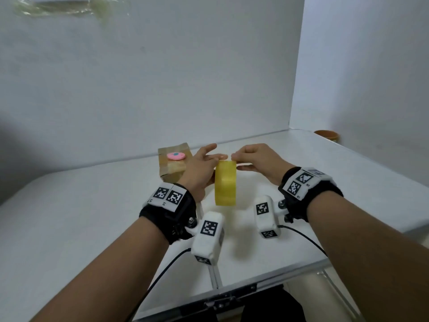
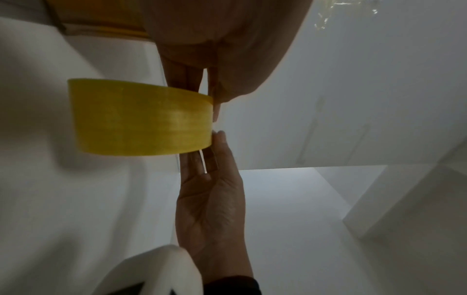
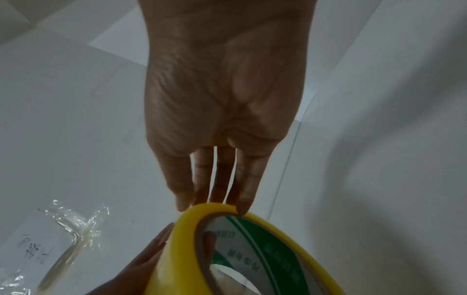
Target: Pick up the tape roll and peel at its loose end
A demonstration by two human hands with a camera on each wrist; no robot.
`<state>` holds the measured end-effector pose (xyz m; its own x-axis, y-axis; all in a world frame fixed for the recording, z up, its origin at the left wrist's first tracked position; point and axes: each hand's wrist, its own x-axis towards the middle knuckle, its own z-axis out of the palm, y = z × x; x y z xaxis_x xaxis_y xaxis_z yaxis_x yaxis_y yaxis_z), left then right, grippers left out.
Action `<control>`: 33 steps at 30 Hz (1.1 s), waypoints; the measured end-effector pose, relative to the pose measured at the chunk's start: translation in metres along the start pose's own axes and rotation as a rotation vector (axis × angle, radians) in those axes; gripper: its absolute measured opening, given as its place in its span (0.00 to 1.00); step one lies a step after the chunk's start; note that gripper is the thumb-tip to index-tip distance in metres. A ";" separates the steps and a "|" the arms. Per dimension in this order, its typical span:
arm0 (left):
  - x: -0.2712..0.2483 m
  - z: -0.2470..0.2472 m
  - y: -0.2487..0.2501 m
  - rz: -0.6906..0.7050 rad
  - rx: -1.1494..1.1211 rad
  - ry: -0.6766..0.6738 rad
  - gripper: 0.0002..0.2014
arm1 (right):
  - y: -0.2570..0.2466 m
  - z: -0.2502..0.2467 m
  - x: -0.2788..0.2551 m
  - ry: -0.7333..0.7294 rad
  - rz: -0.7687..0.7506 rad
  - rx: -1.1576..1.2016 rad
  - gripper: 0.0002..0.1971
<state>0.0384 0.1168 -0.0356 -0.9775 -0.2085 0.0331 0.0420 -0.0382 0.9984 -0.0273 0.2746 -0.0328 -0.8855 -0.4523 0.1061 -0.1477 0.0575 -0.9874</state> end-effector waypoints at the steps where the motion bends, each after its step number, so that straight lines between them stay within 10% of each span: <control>1: 0.001 0.001 -0.005 -0.010 -0.010 0.002 0.21 | 0.006 0.000 0.000 0.012 -0.007 -0.025 0.03; 17: 0.001 -0.003 -0.025 -0.060 -0.051 -0.017 0.22 | 0.032 0.028 0.010 0.219 -0.071 -0.379 0.05; 33: -0.006 -0.004 -0.016 -0.081 0.011 -0.053 0.17 | 0.017 0.020 -0.003 0.026 0.008 0.041 0.06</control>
<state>0.0445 0.1145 -0.0520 -0.9872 -0.1532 -0.0453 -0.0393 -0.0419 0.9983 -0.0186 0.2592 -0.0523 -0.8980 -0.4283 0.1008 -0.1230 0.0244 -0.9921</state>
